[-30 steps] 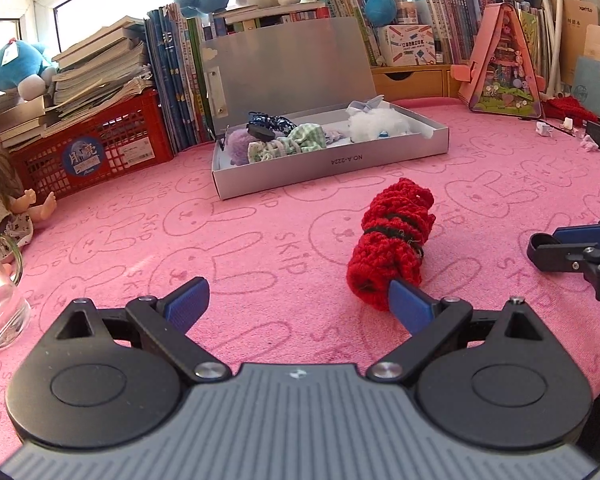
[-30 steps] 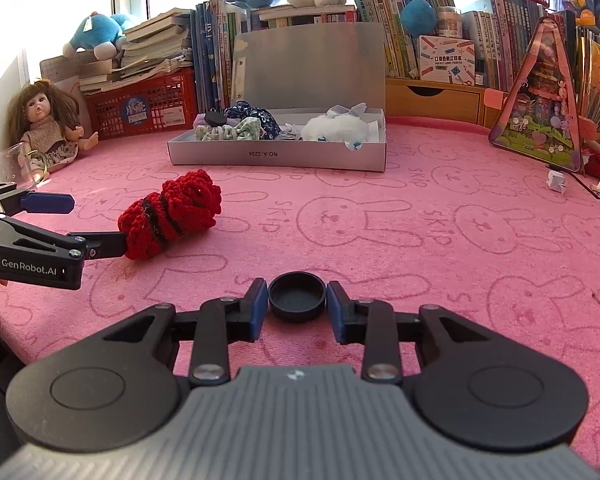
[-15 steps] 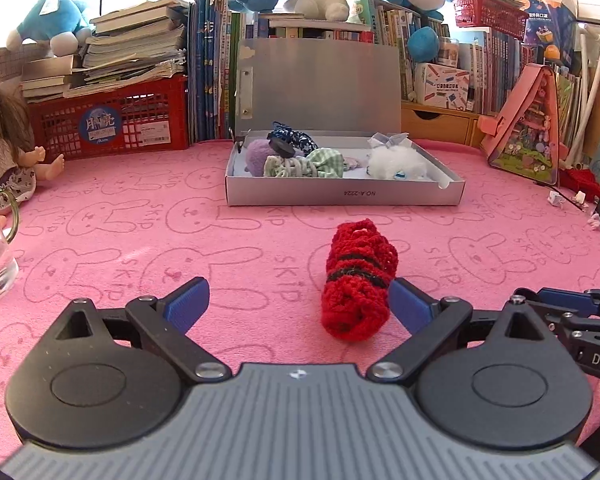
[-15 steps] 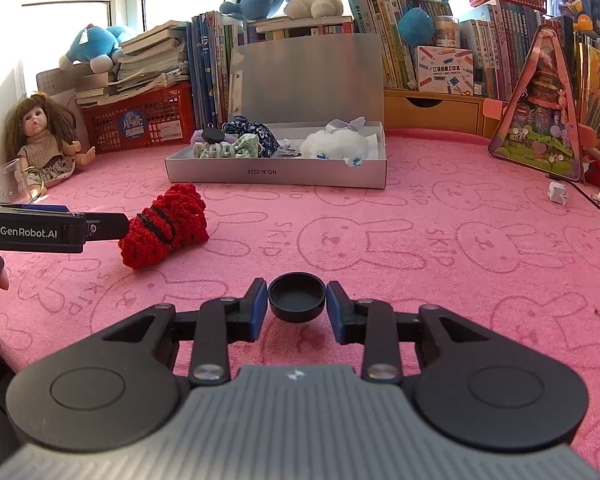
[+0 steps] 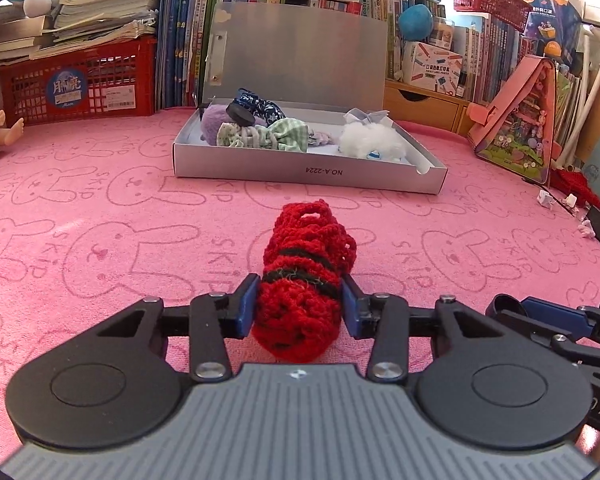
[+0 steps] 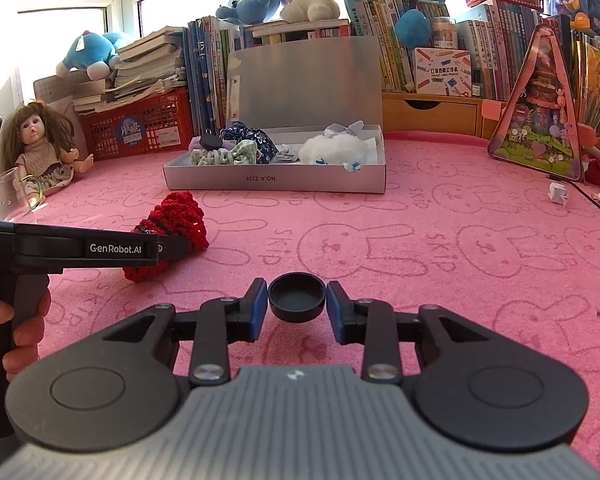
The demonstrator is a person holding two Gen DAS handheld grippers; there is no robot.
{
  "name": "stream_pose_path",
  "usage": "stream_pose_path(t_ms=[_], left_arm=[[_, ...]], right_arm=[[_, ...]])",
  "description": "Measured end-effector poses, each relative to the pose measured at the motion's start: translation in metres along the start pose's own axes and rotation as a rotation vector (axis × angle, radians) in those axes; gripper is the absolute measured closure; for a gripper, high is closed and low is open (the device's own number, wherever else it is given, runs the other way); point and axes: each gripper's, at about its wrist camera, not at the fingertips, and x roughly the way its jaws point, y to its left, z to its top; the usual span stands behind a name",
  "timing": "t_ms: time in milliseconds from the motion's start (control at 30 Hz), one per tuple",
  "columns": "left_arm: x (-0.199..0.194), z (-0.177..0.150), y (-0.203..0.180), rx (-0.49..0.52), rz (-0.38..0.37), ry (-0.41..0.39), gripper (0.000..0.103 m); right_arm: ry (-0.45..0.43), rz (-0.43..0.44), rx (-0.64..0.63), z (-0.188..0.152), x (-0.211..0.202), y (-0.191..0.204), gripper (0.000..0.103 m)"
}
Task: Organize objects
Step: 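Close the left gripper around the red knitted item, then carry the red knitted item and black lid over the silver box with both grippers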
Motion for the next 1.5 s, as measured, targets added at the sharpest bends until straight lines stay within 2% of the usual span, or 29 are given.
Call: stream_pose_path(t_ms=[167,800,1333,1500], left_arm=[[-0.007,-0.005,-0.002,0.028,0.009,0.001,0.055],[-0.019,0.009,-0.004,0.024,0.014,-0.037,0.055],[-0.032,-0.005,-0.009,0.061,-0.027,-0.018,0.055],[-0.034,0.001,-0.009,0.058,-0.026,-0.035,0.055]], right_arm=[[-0.010,0.011,-0.002,0.004,0.002,0.004,0.065],[-0.049,0.009,-0.031,0.023,0.010,0.011,0.065],[-0.045,0.010,-0.030,0.023,0.011,0.012,0.065],[-0.051,0.012,-0.029,0.025,0.012,0.012,0.065]])
